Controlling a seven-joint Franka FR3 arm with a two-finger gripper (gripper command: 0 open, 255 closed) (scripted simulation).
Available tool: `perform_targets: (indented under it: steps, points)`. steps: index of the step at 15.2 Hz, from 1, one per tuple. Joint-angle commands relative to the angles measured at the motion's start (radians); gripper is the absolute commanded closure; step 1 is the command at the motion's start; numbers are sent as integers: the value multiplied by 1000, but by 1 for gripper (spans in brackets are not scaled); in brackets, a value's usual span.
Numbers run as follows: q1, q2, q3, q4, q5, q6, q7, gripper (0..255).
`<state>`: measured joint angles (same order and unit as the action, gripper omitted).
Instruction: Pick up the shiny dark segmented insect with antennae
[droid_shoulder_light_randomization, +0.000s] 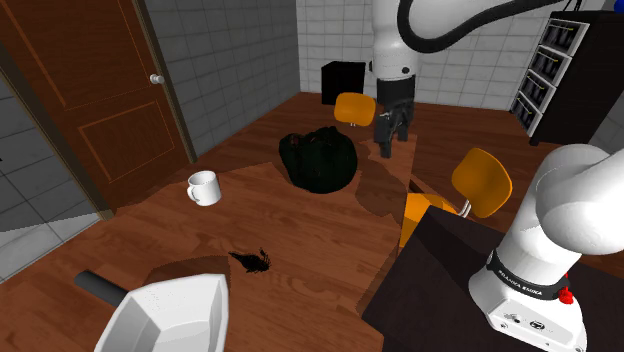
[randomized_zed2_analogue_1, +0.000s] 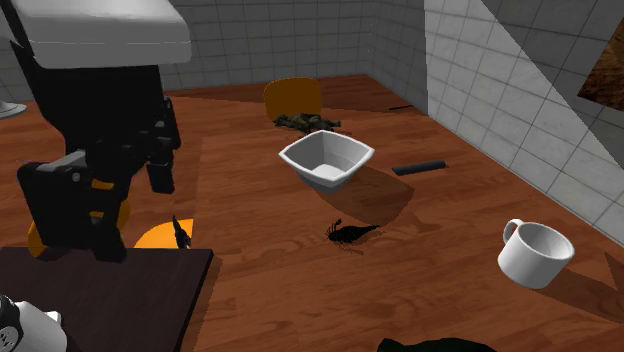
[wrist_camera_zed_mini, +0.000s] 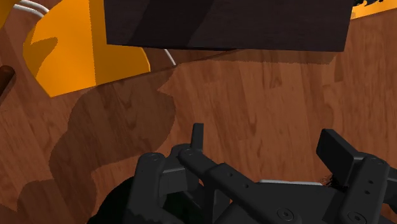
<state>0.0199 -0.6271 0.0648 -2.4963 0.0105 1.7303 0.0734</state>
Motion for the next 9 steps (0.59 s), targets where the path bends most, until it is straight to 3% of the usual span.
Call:
perform_targets:
  steps: [1, 9]
  points:
    - [13, 59, 30, -2, 16, 71, 34, 0]
    - [48, 306, 130, 33, 34, 316, 155, 0]
